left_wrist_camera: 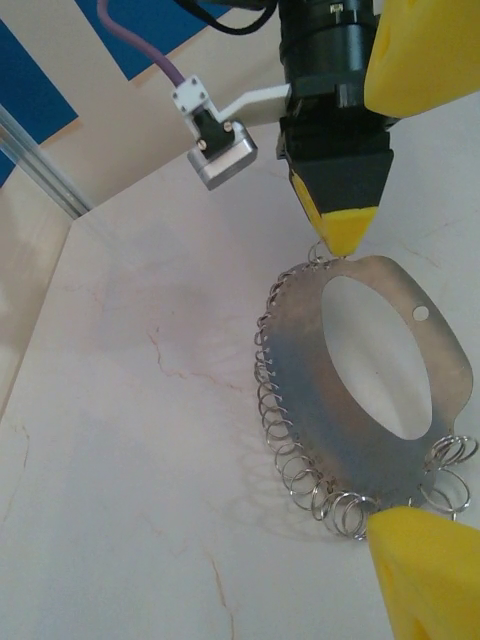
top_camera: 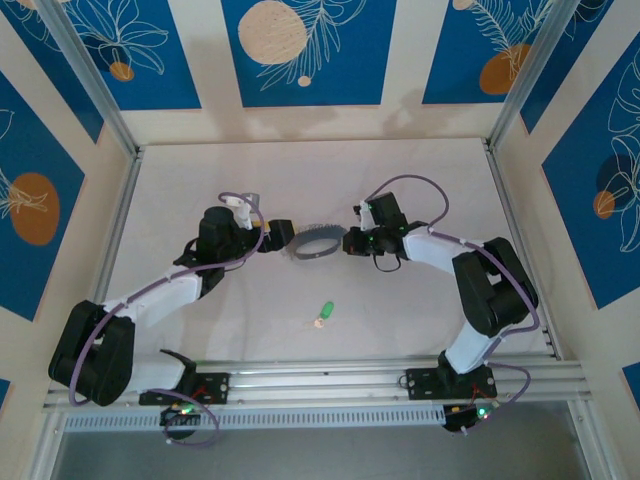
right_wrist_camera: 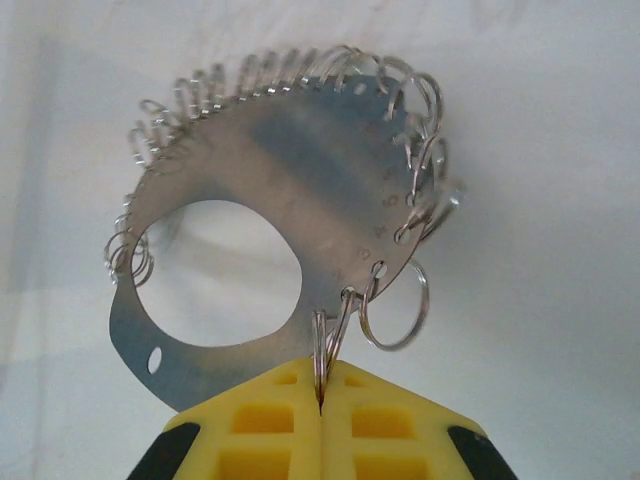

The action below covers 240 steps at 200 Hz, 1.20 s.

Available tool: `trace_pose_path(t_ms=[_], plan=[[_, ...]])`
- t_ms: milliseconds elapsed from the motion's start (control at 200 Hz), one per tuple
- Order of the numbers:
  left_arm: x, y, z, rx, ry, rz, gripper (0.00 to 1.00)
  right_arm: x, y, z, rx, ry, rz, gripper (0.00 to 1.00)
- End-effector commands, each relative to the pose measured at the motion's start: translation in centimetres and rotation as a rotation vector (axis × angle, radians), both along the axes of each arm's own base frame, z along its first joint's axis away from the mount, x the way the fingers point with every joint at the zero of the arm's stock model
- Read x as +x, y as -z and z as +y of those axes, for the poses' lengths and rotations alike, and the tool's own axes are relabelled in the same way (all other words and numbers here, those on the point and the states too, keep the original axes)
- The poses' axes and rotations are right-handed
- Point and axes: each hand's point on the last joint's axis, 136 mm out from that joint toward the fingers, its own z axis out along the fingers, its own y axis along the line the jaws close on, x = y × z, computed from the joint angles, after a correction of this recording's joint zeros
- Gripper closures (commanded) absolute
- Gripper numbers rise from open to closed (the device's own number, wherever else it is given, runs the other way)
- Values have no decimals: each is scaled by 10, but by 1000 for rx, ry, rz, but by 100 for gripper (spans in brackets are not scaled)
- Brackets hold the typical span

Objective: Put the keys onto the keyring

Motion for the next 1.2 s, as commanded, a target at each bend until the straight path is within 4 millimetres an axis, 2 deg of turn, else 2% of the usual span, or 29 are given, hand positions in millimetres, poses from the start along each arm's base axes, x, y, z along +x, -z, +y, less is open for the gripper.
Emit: trace_pose_path(t_ms=[0,180,310,490,625,715,810,970,1195], plan=[[-1,-20,-9,-49,32,-37,0,-6,-7,6,27,-86,-31,100],[-5,-24,-11,-69,55,-68,0,-11,7,6,40,-71,6,100],[-6,-25,-10,-53,58,-75,0,-17,24,3,36,-42,54,100],[-6,-25,-11,-39,66,-74,0,-29,49,8,27,-26,125,100],[-6,-23,-11,-30,68,-70,0,-35,60,14,12,-21,156,100],[-6,-23,-11,-23,73,-69,0,-35,60,15,16,-12,163,84],[-7,-22,-11,-19,76,-71,0,-33,55,13,10,8,151,73],[-7,-21,-11,-15,75,-68,0,-25,47,7,-4,41,128,71],[-6,-20,-12,-12,78,-67,0,-19,46,0,-11,78,120,72]])
